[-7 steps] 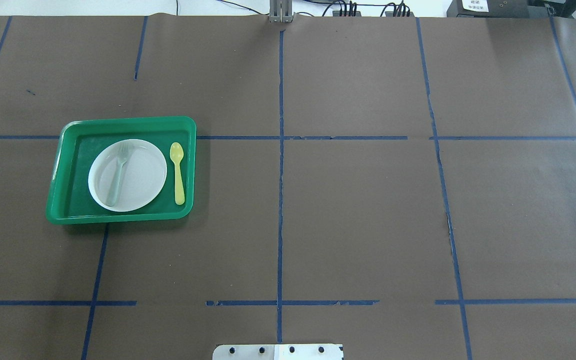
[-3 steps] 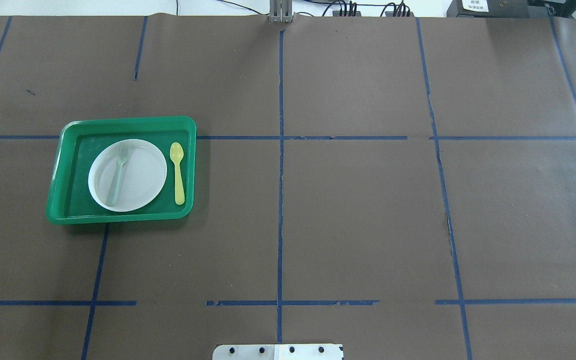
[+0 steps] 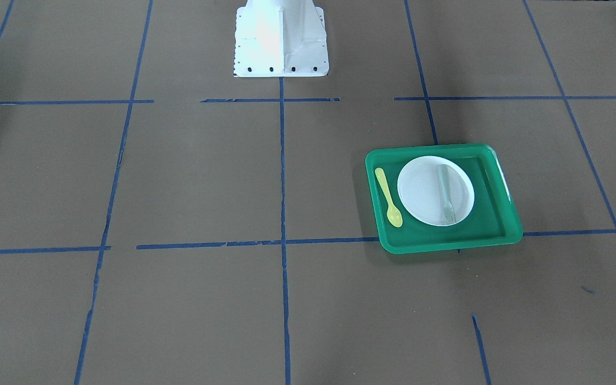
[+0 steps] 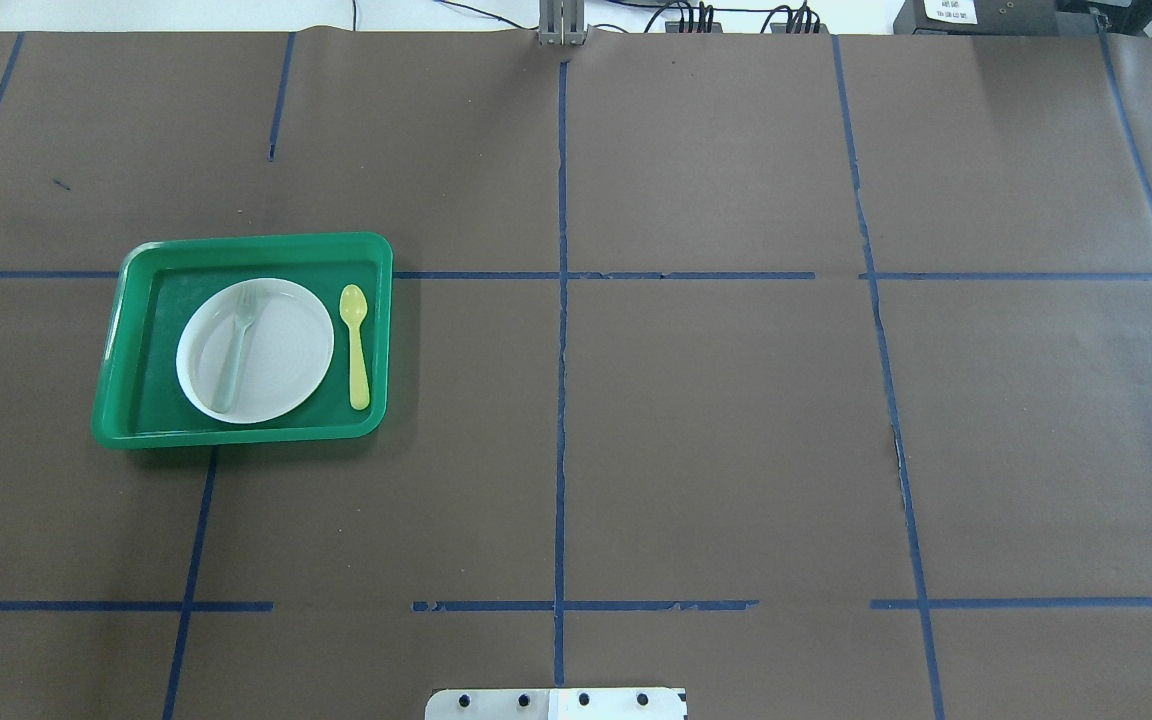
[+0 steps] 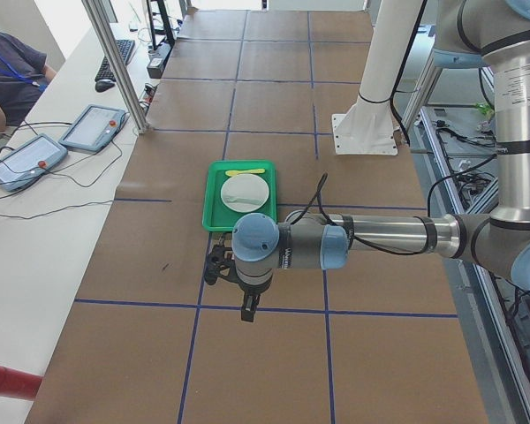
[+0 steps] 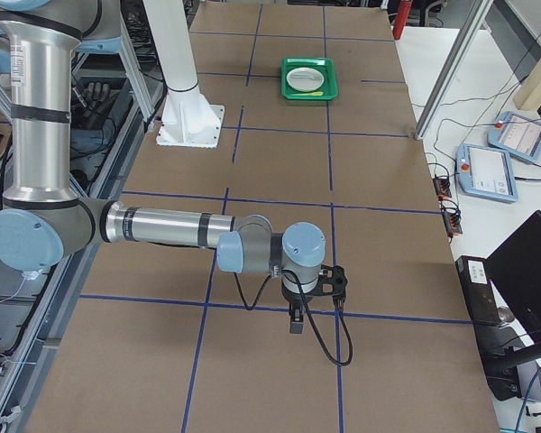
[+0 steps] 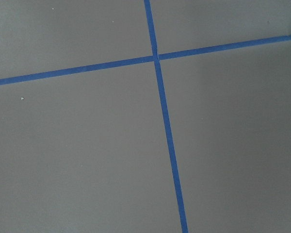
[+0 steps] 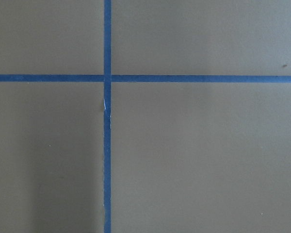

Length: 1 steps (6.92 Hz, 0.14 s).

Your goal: Place spoon

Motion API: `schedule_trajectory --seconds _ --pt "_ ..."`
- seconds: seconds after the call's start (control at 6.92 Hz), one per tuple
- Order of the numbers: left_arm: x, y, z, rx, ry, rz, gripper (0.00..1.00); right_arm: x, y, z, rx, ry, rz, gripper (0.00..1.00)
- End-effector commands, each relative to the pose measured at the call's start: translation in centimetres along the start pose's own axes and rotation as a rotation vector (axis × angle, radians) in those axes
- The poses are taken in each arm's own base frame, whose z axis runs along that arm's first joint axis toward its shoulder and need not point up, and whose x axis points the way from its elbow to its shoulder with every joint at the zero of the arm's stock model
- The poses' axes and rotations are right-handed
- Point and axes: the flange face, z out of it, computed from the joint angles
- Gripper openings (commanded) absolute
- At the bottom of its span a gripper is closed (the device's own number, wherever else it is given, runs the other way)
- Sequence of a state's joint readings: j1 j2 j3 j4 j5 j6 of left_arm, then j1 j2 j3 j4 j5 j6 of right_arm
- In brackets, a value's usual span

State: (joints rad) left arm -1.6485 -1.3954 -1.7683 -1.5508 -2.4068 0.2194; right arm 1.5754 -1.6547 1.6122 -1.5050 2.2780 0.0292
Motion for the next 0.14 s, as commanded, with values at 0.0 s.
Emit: schedule_trajectory --seconds 0.0 --pt "0.05 -0.05 0.0 0.0 0.0 0.001 1.0 0.02 0.04 0.03 -0.001 0.0 0.001 1.0"
